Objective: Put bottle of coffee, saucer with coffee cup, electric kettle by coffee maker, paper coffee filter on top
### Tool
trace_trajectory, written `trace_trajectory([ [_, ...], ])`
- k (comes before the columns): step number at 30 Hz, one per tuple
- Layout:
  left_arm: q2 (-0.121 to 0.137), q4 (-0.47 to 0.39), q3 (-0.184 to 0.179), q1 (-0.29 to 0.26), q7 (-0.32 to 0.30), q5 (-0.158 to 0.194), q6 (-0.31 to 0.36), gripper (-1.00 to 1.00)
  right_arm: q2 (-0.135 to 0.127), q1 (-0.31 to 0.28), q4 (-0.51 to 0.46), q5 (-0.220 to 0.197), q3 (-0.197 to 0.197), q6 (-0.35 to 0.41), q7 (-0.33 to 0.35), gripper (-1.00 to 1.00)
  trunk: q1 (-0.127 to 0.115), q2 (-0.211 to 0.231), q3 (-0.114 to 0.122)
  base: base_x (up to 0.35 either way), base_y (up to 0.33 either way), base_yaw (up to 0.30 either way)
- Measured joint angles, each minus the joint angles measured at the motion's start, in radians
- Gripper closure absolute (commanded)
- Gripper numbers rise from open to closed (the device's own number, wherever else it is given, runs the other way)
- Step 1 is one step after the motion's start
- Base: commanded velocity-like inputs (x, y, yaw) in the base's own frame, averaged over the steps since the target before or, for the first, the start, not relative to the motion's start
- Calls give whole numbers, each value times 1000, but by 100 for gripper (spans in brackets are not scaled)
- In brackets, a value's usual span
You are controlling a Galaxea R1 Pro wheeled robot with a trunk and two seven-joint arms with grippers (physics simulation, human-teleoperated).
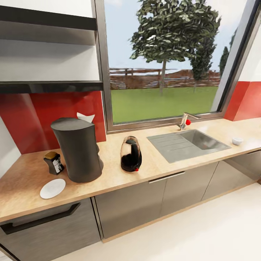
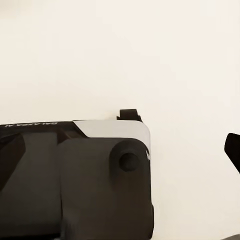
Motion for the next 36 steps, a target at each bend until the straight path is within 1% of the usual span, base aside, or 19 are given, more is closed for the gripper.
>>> trace_trajectory([
  [6, 4, 0, -2, 1, 6, 0, 1, -100, 4, 0, -8, 8, 5, 1, 1, -100, 0, 0, 0, 0, 0, -7],
  [8, 6, 1, -2, 3, 8, 0, 2, -100, 5, 0, -34, 12, 8, -2, 1, -100, 0, 0, 0, 0, 0, -1],
  [11, 9, 0, -3, 12, 10, -1, 1, -100, 8, 0, -132, 16, 13, -27, 1, -100, 0, 0, 0, 0, 0, 0],
  [13, 9, 0, -3, 24, 10, -2, 1, -100, 12, 0, -223, 21, 15, -65, 2, -100, 0, 0, 0, 0, 0, 0],
  [14, 10, 0, -4, 26, 10, -3, 1, -100, 12, 0, -246, 23, 15, -76, 2, -100, 0, 0, 0, 0, 0, 0],
  [17, 12, 0, -4, 36, 11, -3, 2, -100, 17, -1, -357, 50, 23, -123, 2, -100, 0, 0, 0, 0, 0, 0],
  [18, 13, 0, -4, 40, 11, -3, 2, -100, 18, 0, -375, 56, 23, -131, 2, -100, 0, 0, 0, 0, 0, 0],
  [20, 13, 0, -5, 51, 11, -3, 2, -100, 22, 0, -443, 75, 26, -158, 2, -100, 0, 0, 0, 0, 0, 0],
  [22, 13, 1, -5, 57, 11, -3, 2, -100, 26, -1, -510, 84, 27, -179, 2, -100, 0, 0, 0, 0, 0, 0],
  [27, 14, 2, -6, 71, 11, -3, 3, -100, 36, -1, -663, 90, 30, -193, 0, -100, 0, 0, 0, 0, 0, 0],
  [30, 15, 2, -6, 83, 11, -3, 3, -100, 44, -1, -739, 90, 32, -194, -1, -100, 0, 0, 0, 0, 0, 0],
  [33, 16, 2, -6, 87, 12, -3, 3, -100, 65, -1, -794, 91, 33, -194, 0, -100, 0, 0, 0, 0, 0, 0],
  [36, 16, 1, -6, 89, 12, -3, 3, -100, 86, -1, -820, 92, 34, -194, 0, -100, 0, 0, 0, 0, 0, 0],
])
